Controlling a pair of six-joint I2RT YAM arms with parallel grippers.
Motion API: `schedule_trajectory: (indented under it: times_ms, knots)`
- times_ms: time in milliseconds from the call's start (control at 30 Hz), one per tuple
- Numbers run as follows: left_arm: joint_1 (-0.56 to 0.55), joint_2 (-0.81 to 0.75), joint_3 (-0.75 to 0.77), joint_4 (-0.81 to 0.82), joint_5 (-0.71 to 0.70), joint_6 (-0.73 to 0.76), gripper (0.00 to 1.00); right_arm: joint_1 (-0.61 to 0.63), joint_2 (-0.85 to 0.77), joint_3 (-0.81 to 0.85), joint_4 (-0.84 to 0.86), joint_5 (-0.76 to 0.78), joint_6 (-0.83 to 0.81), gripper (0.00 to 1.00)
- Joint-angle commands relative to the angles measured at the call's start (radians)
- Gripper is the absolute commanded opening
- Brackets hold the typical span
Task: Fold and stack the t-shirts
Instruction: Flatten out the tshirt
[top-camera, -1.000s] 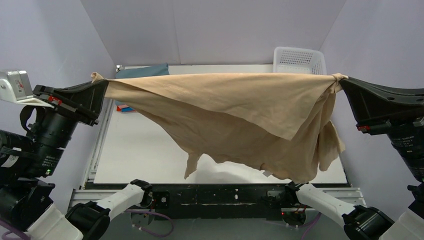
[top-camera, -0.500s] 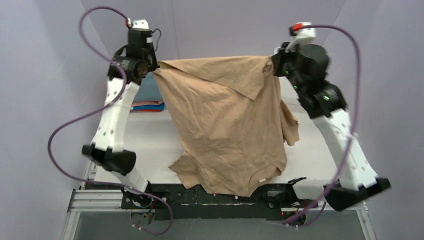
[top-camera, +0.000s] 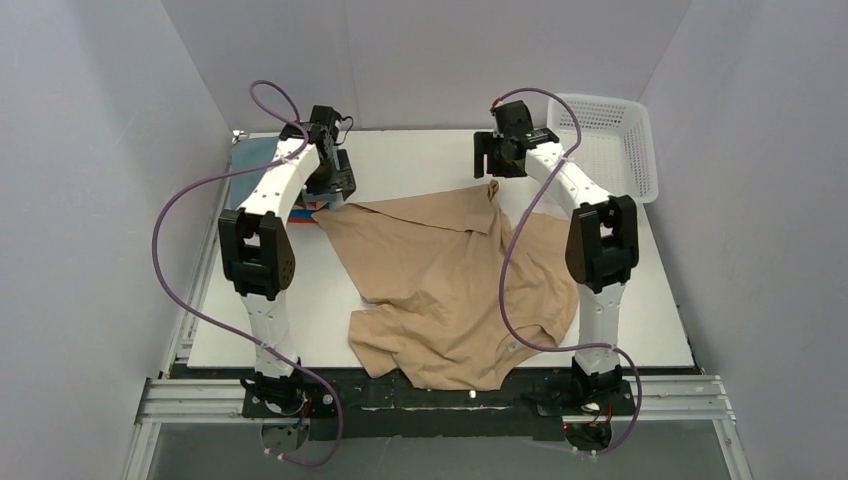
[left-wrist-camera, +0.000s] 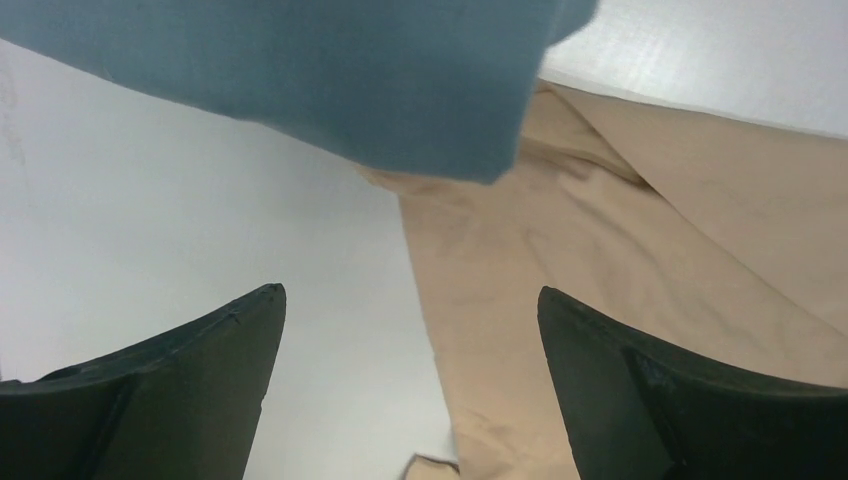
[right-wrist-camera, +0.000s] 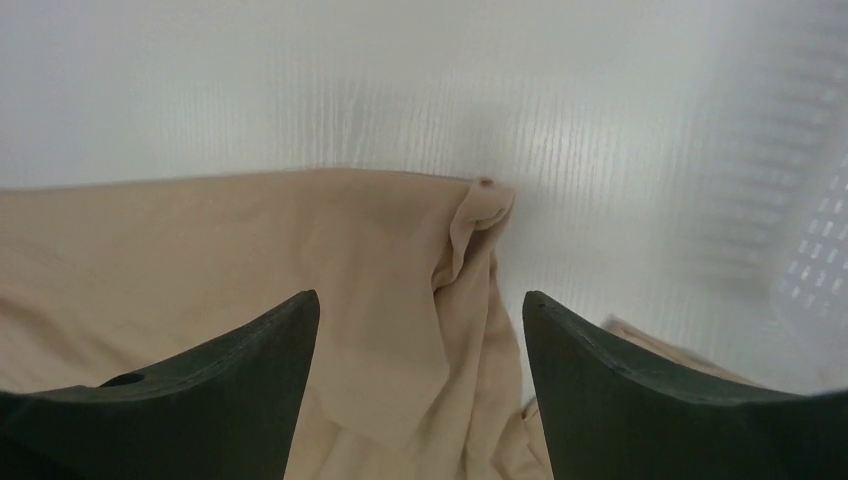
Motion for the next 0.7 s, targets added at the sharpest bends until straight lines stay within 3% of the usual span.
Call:
schedule_trajectory:
  times_ms: [0,167,367,533,667]
  knots:
    - [-0.005,-0.159,-0.015,-0.068,0.201,-0.008,0.98,0.002,-0.179,-0.014,-0.061,-0.033,0.049,0.83]
    - [-0.022,-0.247,-0.178,0.068,0.507,0.013,0.98,0.01,-0.536,-0.477,-0.024,-0.069,0.193,0.85]
    - [-0.071,-0.18,-0.264,0.139,0.559,0.006,0.98,0.018,-0.884,-0.972,0.024,-0.195,0.352,0.87]
    - [-0.104,-0.058,-0.256,0.138,0.563,-0.009,0.98,0.018,-0.983,-1.18,0.075,-0.249,0.419,0.88]
    - [-0.112,0.018,-0.258,0.124,0.568,-0.03,0.98,0.018,-0.915,-1.241,0.135,-0.267,0.443,0.88]
